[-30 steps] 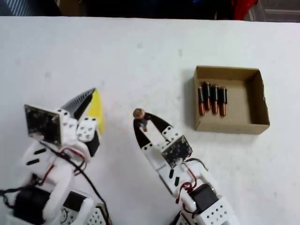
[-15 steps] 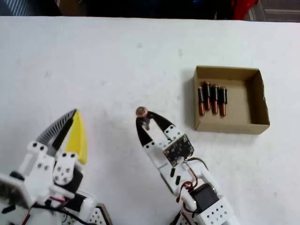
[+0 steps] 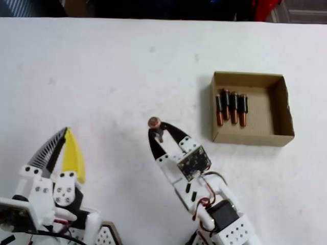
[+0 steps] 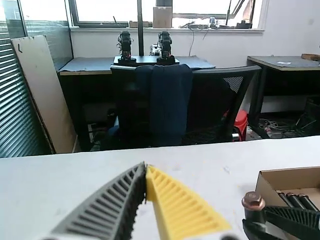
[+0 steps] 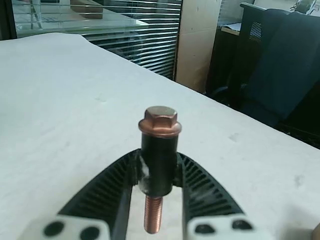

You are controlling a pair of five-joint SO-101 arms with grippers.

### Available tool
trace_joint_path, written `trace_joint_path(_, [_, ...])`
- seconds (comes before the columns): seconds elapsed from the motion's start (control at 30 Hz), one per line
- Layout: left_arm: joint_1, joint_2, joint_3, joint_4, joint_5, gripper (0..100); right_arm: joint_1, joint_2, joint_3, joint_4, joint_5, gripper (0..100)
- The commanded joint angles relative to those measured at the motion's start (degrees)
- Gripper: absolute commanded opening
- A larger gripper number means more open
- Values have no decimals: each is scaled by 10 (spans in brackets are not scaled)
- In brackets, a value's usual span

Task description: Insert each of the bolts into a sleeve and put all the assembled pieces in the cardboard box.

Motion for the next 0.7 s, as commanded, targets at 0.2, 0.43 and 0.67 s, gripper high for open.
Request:
trace_joint_path(0.2, [-9,-2,-4,25,-3,23,32,-7,4,-2,8,16])
trace_joint_path(0.43, [-107,-2,1,29,-3,23,32,-7,4,-2,8,16])
trace_joint_path(0.67, [-130,-2,1,70,-6,23,32,-7,4,-2,8,16])
